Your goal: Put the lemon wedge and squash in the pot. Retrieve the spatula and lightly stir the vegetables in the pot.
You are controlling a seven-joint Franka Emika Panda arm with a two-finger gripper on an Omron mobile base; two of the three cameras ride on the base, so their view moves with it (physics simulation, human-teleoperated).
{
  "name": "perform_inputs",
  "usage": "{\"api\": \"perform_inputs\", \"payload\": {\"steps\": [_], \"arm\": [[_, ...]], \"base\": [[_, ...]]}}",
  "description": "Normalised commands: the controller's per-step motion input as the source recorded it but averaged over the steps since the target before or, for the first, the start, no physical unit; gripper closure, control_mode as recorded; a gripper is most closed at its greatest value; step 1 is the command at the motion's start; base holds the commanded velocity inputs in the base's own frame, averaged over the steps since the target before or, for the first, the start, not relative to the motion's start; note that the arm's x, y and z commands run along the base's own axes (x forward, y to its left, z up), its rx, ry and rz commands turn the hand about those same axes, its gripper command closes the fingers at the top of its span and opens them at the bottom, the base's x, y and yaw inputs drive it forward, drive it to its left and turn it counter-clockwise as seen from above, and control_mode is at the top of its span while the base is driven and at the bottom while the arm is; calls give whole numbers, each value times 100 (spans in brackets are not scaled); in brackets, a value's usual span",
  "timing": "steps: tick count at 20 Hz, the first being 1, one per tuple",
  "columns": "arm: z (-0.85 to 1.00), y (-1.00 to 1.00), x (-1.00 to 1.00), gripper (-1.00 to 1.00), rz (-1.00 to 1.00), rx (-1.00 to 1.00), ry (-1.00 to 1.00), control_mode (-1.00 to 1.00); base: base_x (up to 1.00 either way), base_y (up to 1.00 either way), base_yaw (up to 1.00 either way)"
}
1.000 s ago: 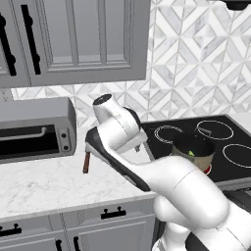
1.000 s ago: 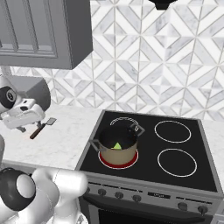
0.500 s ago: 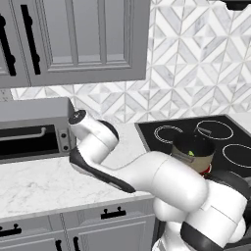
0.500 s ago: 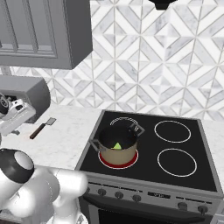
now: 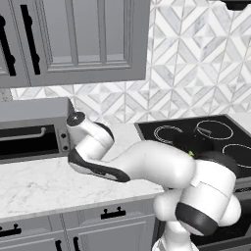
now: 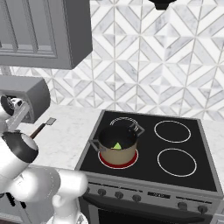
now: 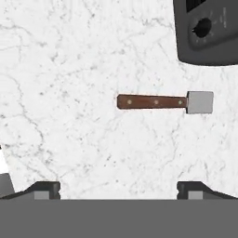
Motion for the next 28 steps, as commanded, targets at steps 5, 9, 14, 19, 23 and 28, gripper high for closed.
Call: {"api": "perform_inputs", "payload": {"steps": [5,9,14,19,23,28], "arm": [[-4,3,48,-100,51,-14,37,-100],[-23,7,2,-100,53,-36,29,-100],[-18,3,0,-100,56,-37,14,-100],[-28,0,-20,-100,51,-10,-10,-100],[-25,0,-24,-100,31,0,-28,-100],[-24,0,-1,-100,24,1,-21,-100]], "base": [[0,0,0],[0,0,0],[0,0,0],[0,0,0],[0,0,0],[0,0,0]]}}
